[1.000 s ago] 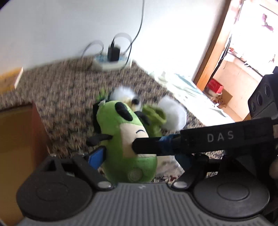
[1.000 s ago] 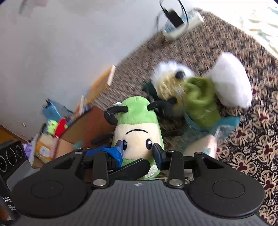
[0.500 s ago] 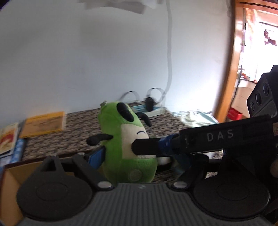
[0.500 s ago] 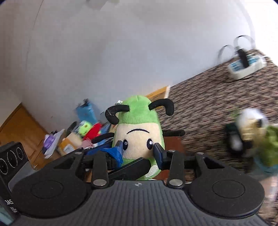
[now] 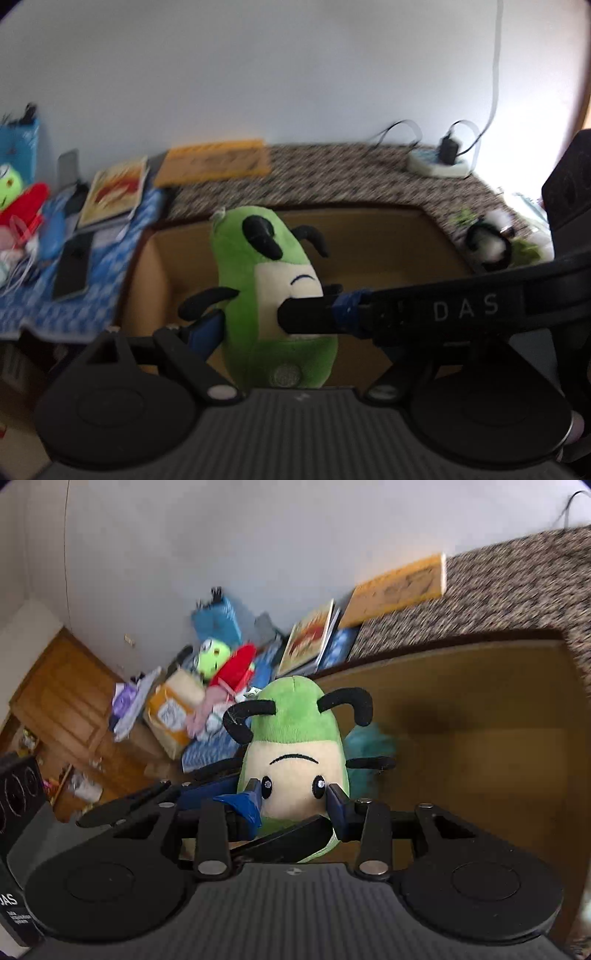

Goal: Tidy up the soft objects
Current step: 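Carry the green plush into the box and release it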

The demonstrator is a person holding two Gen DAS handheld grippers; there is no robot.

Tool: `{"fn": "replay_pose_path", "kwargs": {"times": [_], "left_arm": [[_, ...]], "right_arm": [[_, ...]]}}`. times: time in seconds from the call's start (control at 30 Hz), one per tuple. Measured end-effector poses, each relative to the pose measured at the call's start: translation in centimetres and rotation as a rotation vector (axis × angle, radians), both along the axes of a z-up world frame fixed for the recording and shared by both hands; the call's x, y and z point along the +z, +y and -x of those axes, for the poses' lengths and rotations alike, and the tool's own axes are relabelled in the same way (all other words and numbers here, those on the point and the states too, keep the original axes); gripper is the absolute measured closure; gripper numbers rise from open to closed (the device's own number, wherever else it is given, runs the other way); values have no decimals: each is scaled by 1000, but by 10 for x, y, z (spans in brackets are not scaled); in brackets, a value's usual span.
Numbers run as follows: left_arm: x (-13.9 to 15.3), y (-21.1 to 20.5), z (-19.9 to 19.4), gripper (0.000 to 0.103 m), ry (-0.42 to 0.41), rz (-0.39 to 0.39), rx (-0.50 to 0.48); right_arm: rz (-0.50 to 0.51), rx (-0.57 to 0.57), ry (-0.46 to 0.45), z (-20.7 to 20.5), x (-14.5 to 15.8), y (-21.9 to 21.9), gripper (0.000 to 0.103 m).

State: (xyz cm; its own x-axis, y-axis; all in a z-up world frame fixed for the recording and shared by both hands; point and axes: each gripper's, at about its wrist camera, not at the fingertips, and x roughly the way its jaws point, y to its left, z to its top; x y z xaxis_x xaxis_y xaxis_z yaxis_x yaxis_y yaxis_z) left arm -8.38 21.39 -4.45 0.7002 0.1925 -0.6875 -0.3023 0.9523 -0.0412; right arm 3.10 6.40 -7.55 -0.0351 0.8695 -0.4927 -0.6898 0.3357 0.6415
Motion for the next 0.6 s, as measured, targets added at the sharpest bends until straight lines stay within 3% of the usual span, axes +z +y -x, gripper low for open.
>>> {"fn": "replay_pose_path", "kwargs": {"times": [0.13,0.3,0.6], "left_arm": [[-7,18,7,20,50,13,33],[-14,26,15,15,96,-37,48],[2,17,20,14,56,-62,-25]], "right_arm": [[32,13,8,12,-10,23,80],[80,9,14,21,-18,40,80],[57,-52,-8,27,-9,25,80]]}}
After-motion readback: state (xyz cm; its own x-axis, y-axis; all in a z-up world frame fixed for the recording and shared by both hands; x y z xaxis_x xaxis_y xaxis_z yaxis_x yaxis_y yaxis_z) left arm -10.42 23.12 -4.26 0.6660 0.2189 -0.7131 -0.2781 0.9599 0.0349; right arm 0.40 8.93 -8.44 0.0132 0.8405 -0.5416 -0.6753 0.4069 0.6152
